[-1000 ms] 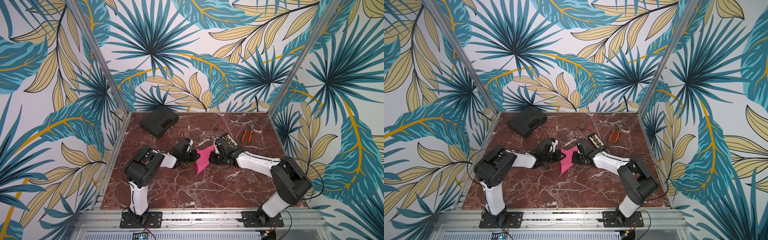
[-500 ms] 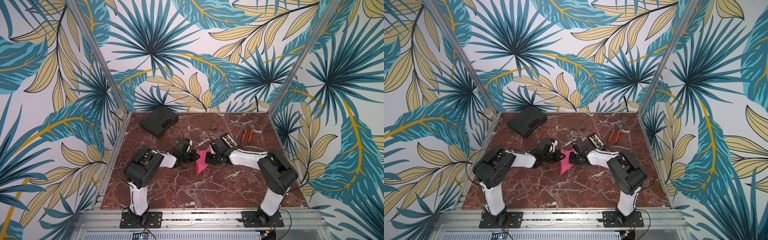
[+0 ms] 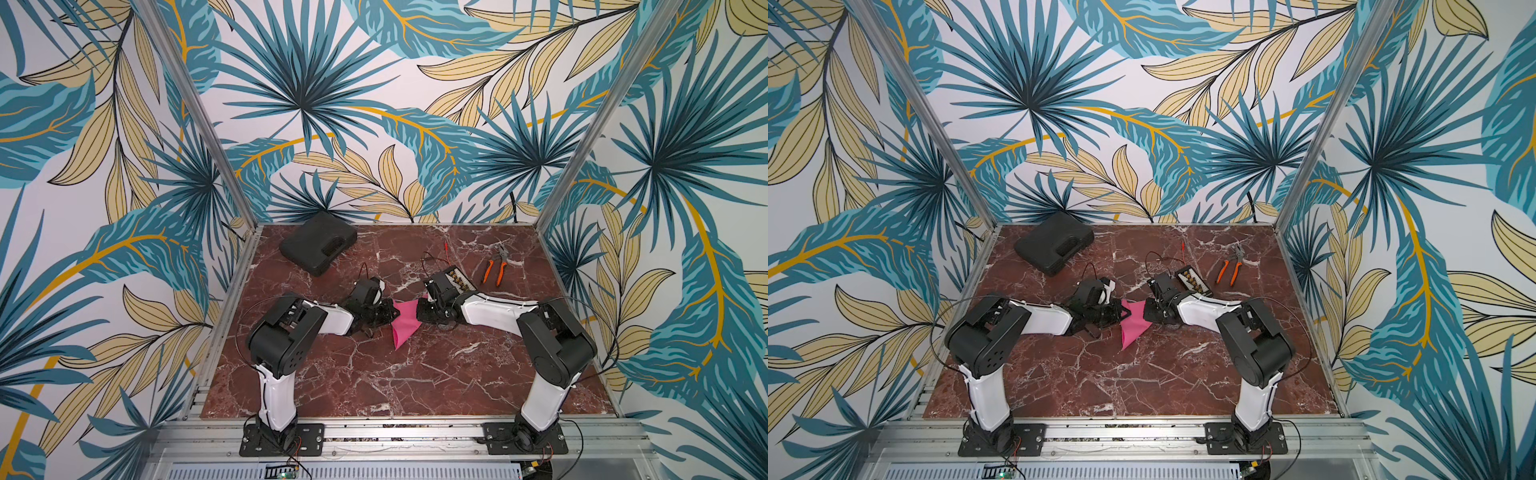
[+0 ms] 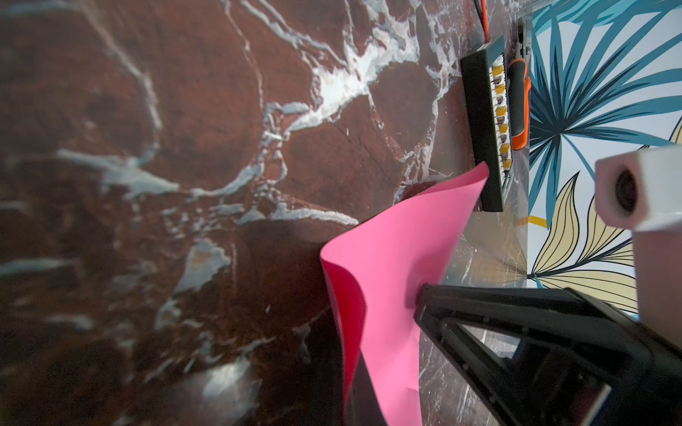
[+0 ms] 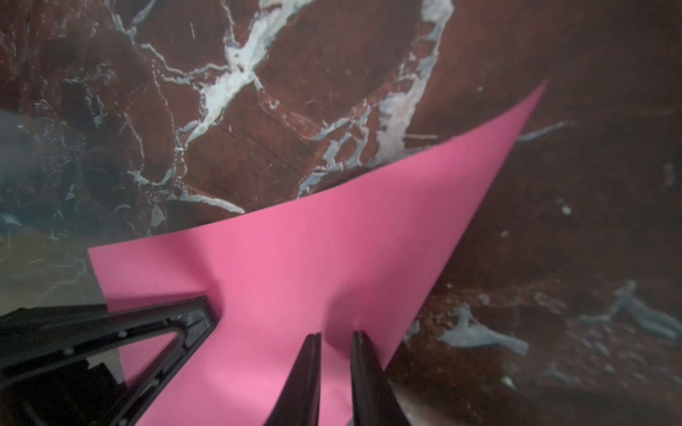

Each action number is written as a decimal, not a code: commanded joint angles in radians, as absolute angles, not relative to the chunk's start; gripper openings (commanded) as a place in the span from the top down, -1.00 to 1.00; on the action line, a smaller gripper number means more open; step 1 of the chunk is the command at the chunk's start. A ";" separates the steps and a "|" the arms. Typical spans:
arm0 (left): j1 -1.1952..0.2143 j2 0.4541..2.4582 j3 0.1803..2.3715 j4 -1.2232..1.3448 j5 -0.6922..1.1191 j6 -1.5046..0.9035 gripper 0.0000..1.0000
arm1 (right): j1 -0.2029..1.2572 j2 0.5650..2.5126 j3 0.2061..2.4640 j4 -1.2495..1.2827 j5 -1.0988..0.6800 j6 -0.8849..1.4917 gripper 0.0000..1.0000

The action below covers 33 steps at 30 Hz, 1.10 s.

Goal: Fold the square paper diagonally
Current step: Fold the paper at the center of the board.

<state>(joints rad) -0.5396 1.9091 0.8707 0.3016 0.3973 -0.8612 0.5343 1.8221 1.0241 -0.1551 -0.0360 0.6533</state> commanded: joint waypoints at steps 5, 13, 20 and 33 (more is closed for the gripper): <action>-0.535 1.872 0.871 0.215 0.356 -0.851 1.00 | 0.512 1.801 1.068 -0.249 -0.017 0.591 0.59; -0.535 1.870 0.876 0.206 0.351 -0.854 1.00 | 0.594 1.779 1.139 -0.367 0.075 0.543 0.58; -0.536 1.873 0.877 0.200 0.352 -0.856 1.00 | 0.631 1.929 1.273 -0.445 0.113 0.498 0.57; -0.536 1.880 0.877 0.193 0.351 -0.863 1.00 | 0.589 2.025 1.305 -0.480 0.157 0.459 0.51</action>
